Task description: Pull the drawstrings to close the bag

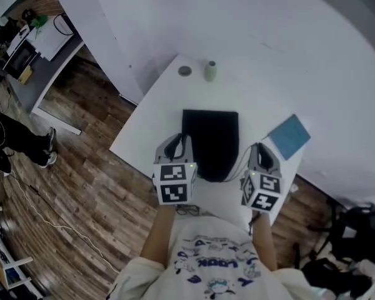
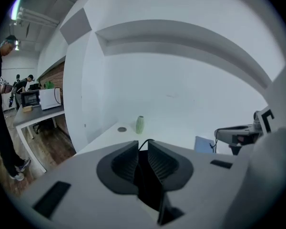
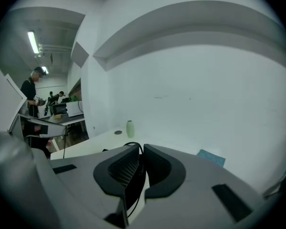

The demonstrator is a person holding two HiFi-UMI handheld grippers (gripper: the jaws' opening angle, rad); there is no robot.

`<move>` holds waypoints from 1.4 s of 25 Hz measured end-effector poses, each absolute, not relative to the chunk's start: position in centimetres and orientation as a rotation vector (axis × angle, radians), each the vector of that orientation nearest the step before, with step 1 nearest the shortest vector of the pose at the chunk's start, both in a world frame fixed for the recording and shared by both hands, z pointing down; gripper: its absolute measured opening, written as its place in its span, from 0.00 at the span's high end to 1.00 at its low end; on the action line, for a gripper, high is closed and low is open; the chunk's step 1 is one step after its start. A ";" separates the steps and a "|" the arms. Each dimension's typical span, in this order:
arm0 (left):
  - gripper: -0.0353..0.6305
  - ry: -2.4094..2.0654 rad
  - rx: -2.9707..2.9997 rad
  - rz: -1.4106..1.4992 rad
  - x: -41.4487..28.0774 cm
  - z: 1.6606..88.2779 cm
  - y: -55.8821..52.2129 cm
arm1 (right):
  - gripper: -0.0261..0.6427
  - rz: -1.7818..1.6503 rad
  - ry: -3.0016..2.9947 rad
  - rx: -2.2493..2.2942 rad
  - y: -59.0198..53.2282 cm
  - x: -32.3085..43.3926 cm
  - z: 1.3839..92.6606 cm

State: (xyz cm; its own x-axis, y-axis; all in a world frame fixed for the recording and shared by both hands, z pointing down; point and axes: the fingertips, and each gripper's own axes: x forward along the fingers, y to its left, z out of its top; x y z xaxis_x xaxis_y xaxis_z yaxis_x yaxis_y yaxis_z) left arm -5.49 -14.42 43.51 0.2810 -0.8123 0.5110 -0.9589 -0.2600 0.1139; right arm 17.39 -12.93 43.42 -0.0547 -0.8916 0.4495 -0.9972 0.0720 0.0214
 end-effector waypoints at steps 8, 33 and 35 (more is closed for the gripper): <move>0.88 -1.599 2.238 0.369 -2.1 41.9 -13.0 | 0.77 0.384 -2.131 1.844 -11.9 13.8 41.8; 0.88 -1.653 2.304 0.372 -1.9 41.0 -12.3 | 0.89 0.305 -2.179 1.909 -11.8 14.2 40.9; 0.88 -1.658 2.300 0.374 -2.1 41.0 -12.4 | 0.89 0.310 -2.173 1.908 -11.8 14.4 41.0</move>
